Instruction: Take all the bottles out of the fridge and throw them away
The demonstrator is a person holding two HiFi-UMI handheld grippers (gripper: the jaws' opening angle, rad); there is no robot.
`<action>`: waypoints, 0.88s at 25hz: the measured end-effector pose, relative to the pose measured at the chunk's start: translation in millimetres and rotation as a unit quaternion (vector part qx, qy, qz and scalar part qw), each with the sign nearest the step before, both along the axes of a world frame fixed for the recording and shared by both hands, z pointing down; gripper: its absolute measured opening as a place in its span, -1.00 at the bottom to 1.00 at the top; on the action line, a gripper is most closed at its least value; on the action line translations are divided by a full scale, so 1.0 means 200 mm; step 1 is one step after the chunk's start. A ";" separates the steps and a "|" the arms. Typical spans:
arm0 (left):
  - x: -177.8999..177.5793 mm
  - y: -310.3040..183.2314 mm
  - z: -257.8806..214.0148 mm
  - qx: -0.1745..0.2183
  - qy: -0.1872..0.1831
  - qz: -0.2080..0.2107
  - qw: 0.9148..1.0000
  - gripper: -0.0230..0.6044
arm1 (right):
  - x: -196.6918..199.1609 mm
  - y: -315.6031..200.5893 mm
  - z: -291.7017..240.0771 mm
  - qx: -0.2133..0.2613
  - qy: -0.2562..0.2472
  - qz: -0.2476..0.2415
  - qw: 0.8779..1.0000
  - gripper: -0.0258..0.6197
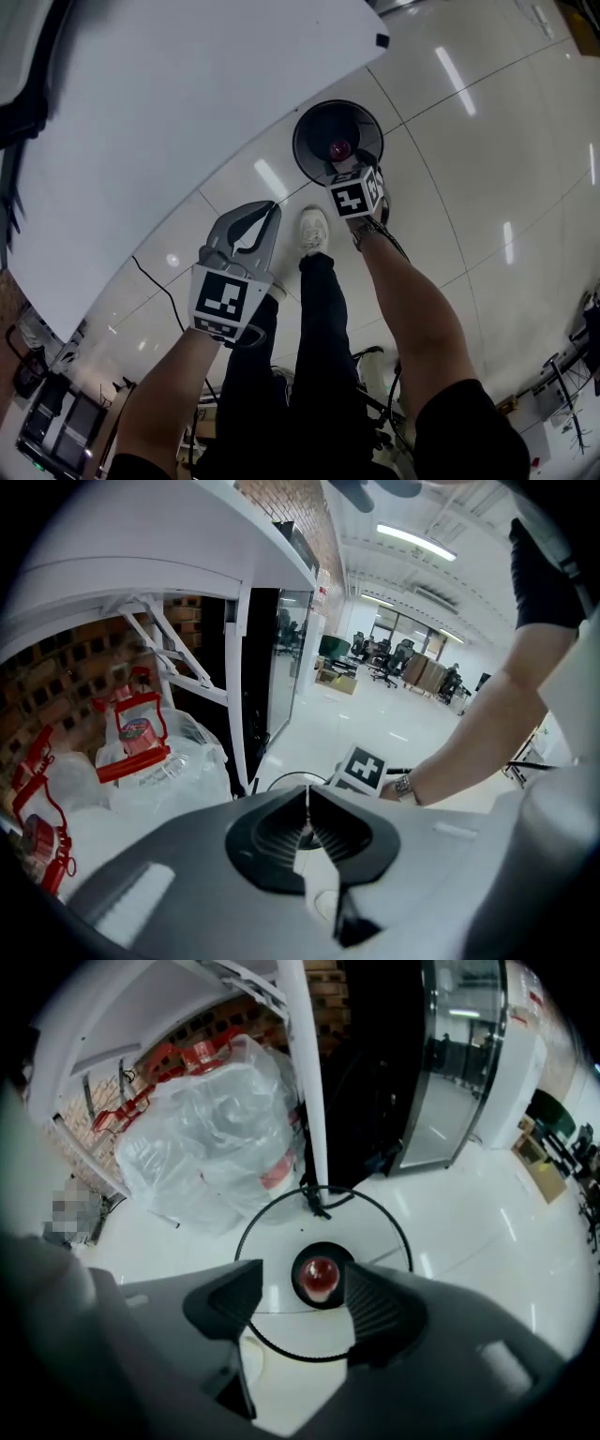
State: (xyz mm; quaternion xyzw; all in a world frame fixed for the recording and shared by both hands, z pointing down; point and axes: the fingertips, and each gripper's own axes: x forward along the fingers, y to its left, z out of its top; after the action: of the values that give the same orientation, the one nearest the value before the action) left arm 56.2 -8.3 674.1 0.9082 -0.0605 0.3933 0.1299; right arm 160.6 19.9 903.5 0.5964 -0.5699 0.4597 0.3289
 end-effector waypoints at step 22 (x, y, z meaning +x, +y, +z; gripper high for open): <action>0.03 0.05 -0.72 0.042 0.059 -0.027 0.997 -0.89 | -0.23 0.03 -1.03 0.096 -0.018 -0.027 0.995 -0.07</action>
State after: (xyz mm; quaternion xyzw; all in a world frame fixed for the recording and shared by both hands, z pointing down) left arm 61.9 2.7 529.2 0.9325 -0.0934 0.3326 0.1055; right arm 114.8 25.7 696.6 0.6014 -0.6329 0.4047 0.2721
